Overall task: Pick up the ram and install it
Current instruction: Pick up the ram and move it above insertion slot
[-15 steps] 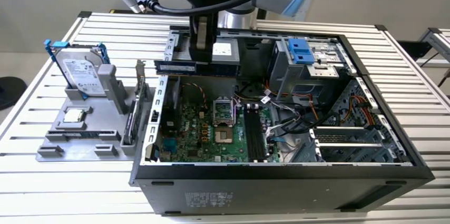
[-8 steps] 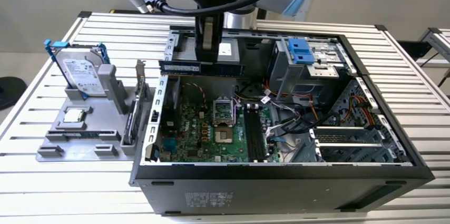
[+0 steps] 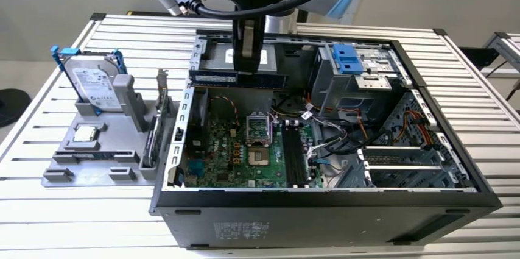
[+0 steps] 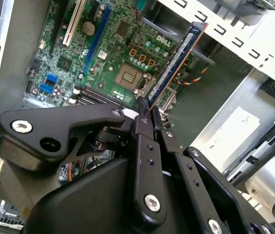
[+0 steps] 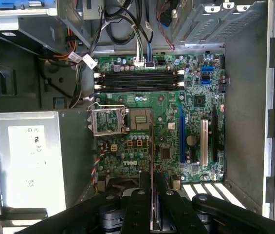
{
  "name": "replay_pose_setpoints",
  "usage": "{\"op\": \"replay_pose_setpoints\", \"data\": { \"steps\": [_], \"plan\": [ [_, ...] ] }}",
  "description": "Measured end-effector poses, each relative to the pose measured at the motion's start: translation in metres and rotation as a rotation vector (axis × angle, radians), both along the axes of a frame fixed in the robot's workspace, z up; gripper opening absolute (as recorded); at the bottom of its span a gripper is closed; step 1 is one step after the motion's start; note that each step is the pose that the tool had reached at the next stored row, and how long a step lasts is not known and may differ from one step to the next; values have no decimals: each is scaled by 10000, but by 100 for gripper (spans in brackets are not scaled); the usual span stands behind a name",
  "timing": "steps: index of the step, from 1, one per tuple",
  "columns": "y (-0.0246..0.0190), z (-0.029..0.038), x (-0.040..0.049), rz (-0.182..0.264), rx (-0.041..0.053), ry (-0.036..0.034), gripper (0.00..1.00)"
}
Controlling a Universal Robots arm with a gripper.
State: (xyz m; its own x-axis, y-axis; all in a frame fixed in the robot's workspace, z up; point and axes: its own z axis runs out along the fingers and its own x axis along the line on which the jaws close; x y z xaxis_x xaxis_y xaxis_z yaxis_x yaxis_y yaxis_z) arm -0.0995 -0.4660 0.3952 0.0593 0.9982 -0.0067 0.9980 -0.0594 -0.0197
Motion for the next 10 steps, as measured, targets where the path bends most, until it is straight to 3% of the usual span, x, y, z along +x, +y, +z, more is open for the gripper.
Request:
{"op": "replay_pose_setpoints", "data": {
  "steps": [10],
  "plan": [
    [0, 0, 86, 1, 0, 0, 0]
  ]
}}
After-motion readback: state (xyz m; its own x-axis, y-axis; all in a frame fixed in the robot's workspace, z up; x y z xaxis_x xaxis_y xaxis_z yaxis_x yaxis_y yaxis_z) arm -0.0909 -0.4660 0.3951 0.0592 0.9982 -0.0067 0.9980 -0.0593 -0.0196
